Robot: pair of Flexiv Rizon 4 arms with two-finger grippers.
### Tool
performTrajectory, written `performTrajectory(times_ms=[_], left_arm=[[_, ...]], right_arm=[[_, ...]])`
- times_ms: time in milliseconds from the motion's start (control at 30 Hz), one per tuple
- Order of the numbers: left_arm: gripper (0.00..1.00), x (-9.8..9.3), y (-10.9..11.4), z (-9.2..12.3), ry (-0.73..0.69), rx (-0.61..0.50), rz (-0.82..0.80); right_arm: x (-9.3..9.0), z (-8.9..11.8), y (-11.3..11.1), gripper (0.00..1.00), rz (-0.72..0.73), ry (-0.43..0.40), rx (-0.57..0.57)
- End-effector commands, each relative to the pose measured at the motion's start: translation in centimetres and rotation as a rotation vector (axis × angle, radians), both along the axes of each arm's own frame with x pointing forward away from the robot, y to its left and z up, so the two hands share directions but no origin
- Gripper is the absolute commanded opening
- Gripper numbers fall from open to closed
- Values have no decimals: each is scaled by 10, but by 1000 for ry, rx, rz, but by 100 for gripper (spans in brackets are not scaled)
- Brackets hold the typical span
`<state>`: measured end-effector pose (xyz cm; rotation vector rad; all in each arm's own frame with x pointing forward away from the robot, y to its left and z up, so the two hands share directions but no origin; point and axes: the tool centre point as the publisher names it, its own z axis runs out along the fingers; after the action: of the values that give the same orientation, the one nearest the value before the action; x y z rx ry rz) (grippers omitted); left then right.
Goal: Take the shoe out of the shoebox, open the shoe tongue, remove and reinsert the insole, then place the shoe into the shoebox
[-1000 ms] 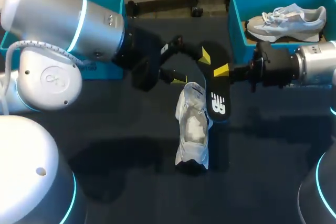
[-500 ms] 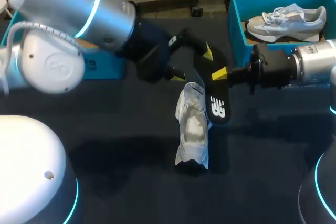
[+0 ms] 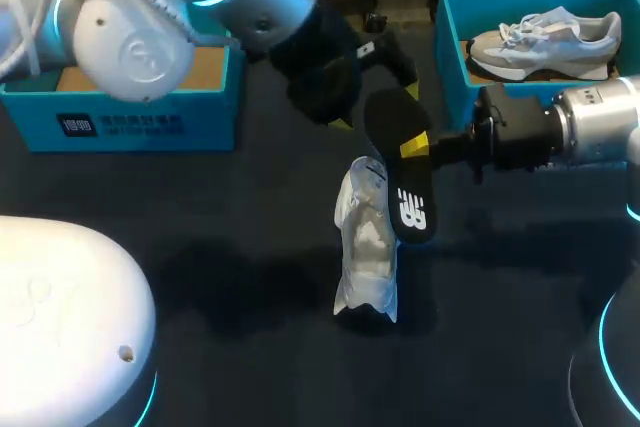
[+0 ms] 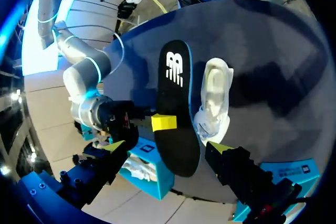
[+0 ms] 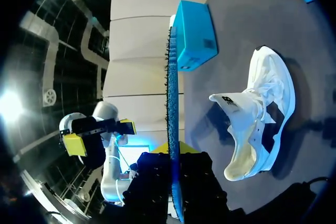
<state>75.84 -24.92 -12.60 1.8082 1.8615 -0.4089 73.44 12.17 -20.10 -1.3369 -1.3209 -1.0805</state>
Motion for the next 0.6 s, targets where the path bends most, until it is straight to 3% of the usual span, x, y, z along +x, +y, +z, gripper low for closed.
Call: performTrajectory(times_ms=[33,233,333,600], left_arm=[[100,-2,-3,2,2,96,17],[100,-2,-3,2,2,96,17],[100,3,-4,-3,33,180,31],[100,19,-1,-9,100,266,69]], right_arm=[[-1,0,0,0,2,3,-7],[-2,0,0,0,22,11,-28],[-3,1,1,0,27,13,-33],[-4,2,3,0,37,15,-40]])
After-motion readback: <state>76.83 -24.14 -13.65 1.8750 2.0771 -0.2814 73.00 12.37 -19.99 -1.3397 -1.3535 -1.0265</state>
